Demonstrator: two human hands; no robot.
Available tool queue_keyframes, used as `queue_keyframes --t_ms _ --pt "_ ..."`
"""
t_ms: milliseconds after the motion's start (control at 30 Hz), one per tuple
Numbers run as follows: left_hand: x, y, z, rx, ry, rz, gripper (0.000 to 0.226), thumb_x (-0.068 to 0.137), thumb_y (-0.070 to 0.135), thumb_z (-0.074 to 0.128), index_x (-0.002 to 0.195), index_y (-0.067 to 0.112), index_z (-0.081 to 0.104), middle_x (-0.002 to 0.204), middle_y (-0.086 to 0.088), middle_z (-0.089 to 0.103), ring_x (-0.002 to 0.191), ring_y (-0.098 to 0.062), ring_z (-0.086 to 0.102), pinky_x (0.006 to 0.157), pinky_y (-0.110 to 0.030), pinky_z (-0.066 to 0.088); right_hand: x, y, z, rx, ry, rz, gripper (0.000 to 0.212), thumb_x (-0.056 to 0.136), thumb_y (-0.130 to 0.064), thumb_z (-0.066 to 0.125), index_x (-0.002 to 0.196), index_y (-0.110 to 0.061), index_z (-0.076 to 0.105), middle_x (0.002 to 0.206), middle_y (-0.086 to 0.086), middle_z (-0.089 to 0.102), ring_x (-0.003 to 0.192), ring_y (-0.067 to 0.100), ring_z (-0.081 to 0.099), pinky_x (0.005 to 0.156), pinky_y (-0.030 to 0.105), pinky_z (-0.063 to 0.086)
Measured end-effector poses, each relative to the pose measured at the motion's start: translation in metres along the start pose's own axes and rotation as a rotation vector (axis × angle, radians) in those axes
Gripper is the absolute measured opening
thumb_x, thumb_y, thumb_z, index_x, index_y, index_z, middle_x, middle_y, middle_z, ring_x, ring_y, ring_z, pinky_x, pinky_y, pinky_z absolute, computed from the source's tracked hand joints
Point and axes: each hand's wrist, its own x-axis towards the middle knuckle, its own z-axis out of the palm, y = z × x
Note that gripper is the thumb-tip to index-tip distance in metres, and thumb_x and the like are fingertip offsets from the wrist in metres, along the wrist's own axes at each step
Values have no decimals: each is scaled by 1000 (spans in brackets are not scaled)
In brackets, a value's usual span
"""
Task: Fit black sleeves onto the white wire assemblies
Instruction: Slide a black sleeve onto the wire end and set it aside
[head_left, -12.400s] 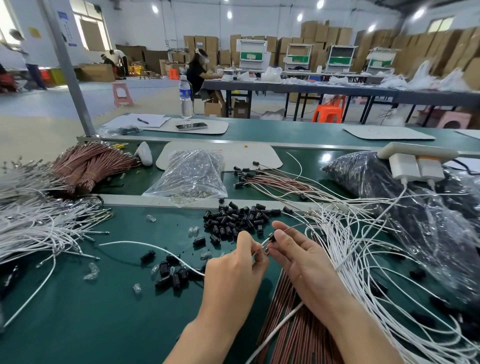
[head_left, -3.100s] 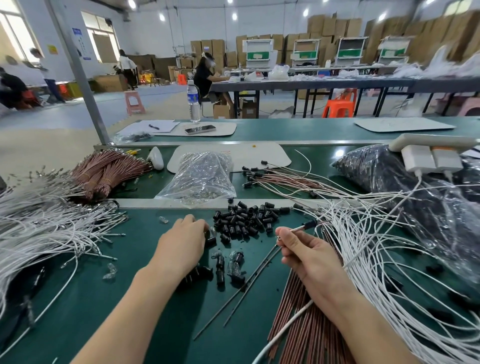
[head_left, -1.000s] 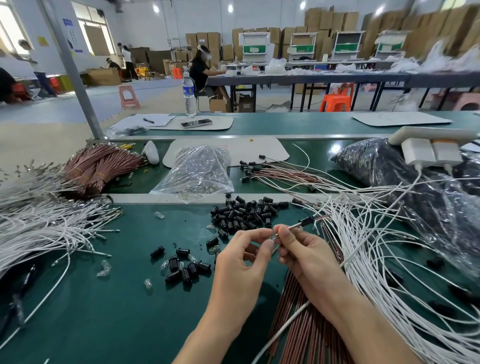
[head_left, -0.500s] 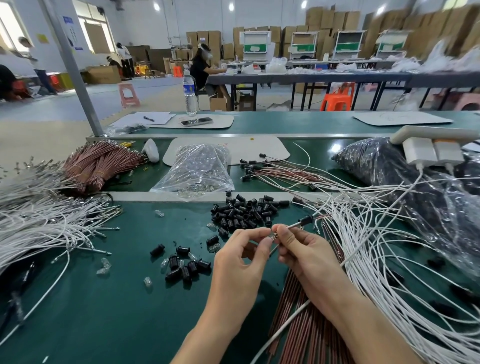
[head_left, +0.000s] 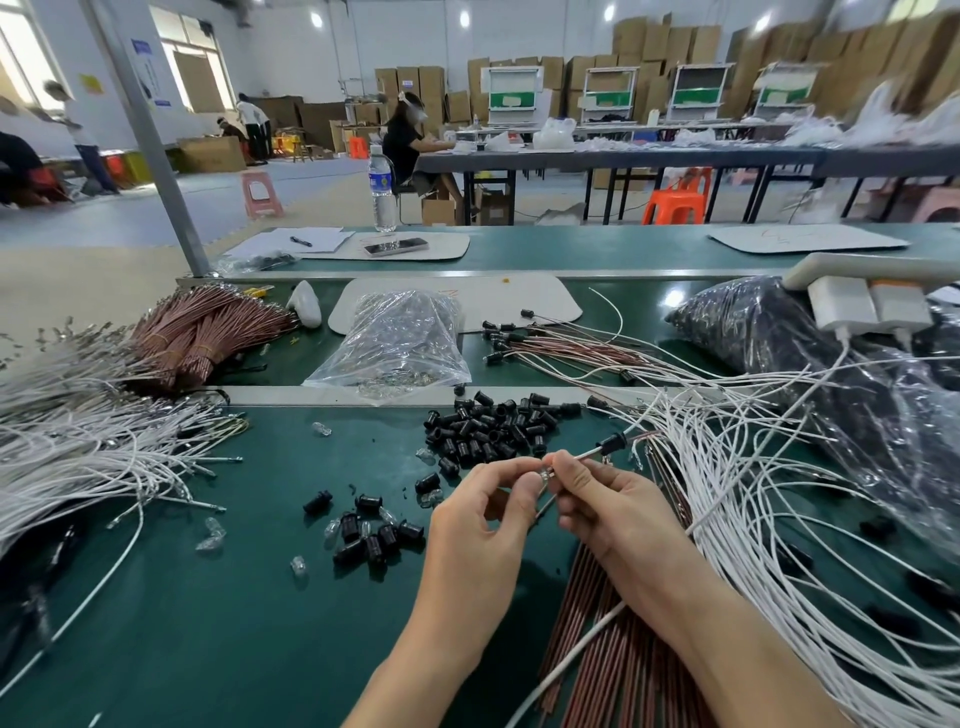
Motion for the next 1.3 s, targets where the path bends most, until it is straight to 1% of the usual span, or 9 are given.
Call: queue_keyframes --t_ms 100,200,300,600,733,900,1033,1233,1300 --pt "-1 -1 -1 -10 0 -2 16 100 28 61 109 36 71 103 16 74 100 -8 70 85 -32 59 0 0 -1 -26 -4 -3 29 71 -35 80 85 -10 82 76 4 72 62 7 64 58 17 54" --pt "-1 -1 -2 -3 10 9 17 99 27 61 109 36 72 104 16 74 99 -8 70 83 -28 58 1 1 -1 -30 2 -4 32 67 -37 82 85 -11 82 76 4 73 63 7 66 59 17 55" --pt "-1 0 -3 -11 30 12 17 98 27 62 106 39 72 101 15 74 93 -8 70 80 -22 55 2 3 -2 -2 0 9 32 66 -36 83 86 -11 82 77 5 73 65 7 67 60 17 55" --pt "-2 1 -4 -36 26 1 15 96 30 62 105 36 72 96 15 75 90 -8 71 79 -19 55 -4 -6 0 16 -45 87 24 69 -25 78 84 -6 82 81 11 74 65 10 68 60 19 57" --pt "-2 1 -4 -22 22 14 17 97 24 63 104 36 72 96 15 75 92 -7 70 80 -20 55 -6 -8 1 2 -63 97 21 72 -21 76 83 -4 81 78 11 73 65 11 68 61 20 58" --pt "0 -2 -6 73 17 67 18 96 21 66 106 35 72 100 18 72 100 -5 69 84 -18 54 -6 -8 -1 -68 -68 70 27 71 -26 78 89 -7 82 81 11 74 68 11 68 63 19 57" --pt "1 -1 -9 198 19 167 13 96 33 63 106 39 68 100 23 69 98 -3 68 80 -12 50 -5 -6 2 -99 -43 31 26 70 -31 78 87 -13 83 77 6 74 66 8 68 63 18 57" --pt "-1 -3 -7 220 34 159 16 96 45 57 106 36 66 98 22 68 93 -3 67 75 -11 49 -4 -5 4 -26 17 -11 17 71 -27 81 82 -15 82 75 5 71 63 9 65 59 18 55" --pt "-1 -3 -8 210 40 156 17 95 45 58 106 35 67 97 22 68 92 -3 67 74 -10 49 -4 -3 4 -24 35 -24 24 69 -27 82 86 -10 80 76 6 71 64 9 65 59 18 55"
